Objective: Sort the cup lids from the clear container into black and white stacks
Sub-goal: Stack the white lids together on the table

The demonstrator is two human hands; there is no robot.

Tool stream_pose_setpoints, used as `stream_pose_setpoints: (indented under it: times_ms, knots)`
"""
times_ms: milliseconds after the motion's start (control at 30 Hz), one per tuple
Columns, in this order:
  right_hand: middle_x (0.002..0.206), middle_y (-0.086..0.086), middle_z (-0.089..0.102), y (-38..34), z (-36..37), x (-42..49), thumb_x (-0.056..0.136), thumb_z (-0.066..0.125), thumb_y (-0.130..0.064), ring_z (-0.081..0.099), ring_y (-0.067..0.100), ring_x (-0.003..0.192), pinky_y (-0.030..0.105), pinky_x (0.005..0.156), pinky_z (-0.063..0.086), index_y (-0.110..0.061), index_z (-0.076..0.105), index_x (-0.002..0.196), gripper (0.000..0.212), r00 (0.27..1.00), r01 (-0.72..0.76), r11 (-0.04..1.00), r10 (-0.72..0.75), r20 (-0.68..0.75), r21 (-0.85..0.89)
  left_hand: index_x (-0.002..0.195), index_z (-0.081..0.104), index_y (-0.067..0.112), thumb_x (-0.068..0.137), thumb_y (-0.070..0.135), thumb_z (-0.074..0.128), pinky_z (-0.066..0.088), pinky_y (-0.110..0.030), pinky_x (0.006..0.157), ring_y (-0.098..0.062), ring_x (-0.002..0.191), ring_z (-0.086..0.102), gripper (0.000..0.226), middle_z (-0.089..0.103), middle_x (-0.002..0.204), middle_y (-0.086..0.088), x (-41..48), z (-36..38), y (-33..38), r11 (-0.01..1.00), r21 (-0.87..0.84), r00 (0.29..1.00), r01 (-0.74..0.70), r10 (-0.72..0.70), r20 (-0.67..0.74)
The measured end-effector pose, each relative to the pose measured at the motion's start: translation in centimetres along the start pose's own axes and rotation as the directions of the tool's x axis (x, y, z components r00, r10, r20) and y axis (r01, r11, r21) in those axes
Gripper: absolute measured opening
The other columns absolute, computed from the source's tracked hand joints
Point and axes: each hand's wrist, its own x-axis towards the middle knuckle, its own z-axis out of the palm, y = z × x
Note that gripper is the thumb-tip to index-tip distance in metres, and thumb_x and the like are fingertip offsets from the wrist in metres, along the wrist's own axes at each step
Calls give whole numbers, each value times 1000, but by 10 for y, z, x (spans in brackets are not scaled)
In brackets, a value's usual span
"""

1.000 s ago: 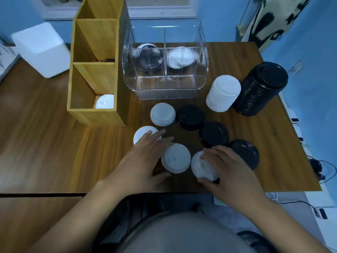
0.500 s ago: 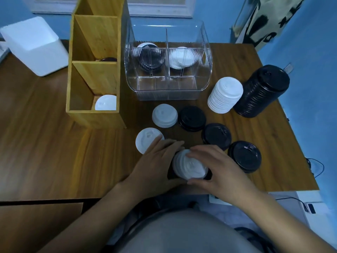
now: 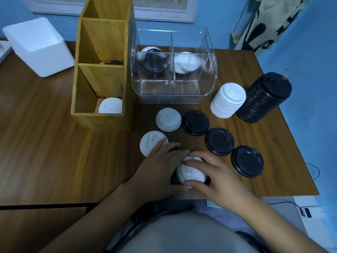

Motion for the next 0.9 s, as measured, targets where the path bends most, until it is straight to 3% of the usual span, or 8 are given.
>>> stream_pose_setpoints:
  times_ms: [167,367,533,700,800,900]
  knots:
    - [138,-13,51,3,6,-2,84,79,-43,52,9,128,33,100,47,-26,65,125,47,999,-16,997,20,-46,75,146,54,18,86,70,64,5,-40,128,-14,145,39,80,60,143,3,-1,0,-4,999,32,1000,-11,11,13]
    - [137,-10,50,7,10,-3,83,81,-42,52,14,127,38,96,49,-24,64,124,48,998,-2,998,5,-55,62,144,55,19,87,67,64,-2,-31,127,-12,142,42,76,61,143,5,-4,3,-1,1000,19,1000,7,-7,4]
    - [138,-9,49,7,10,-4,87,75,-48,51,15,127,37,93,49,-25,62,125,46,999,20,1000,-20,-48,-3,146,52,21,88,69,61,7,-38,127,-14,147,36,76,57,147,4,-7,-8,-3,996,85,1000,-12,14,-15]
    - [138,-7,50,0,16,1,88,71,-51,51,14,127,34,93,50,-22,62,125,47,995,-8,999,3,-99,-47,145,52,19,83,48,77,27,-35,121,-16,143,39,72,52,150,0,-17,-38,-27,966,137,961,218,-189,-200]
    - [139,-5,51,-9,24,15,88,69,-50,52,15,125,34,93,52,-19,62,126,49,990,-38,997,28,-139,-69,149,47,18,85,50,77,26,-28,113,-19,143,38,77,45,156,-1,-18,-42,-39,922,151,924,356,-323,-204]
    - [140,-3,50,-14,28,28,88,67,-51,51,15,126,35,95,52,-18,60,129,53,991,-35,997,26,-130,-63,152,43,19,86,56,73,26,-28,111,-19,143,38,81,44,157,0,-16,-41,-43,911,106,908,400,-378,-180]
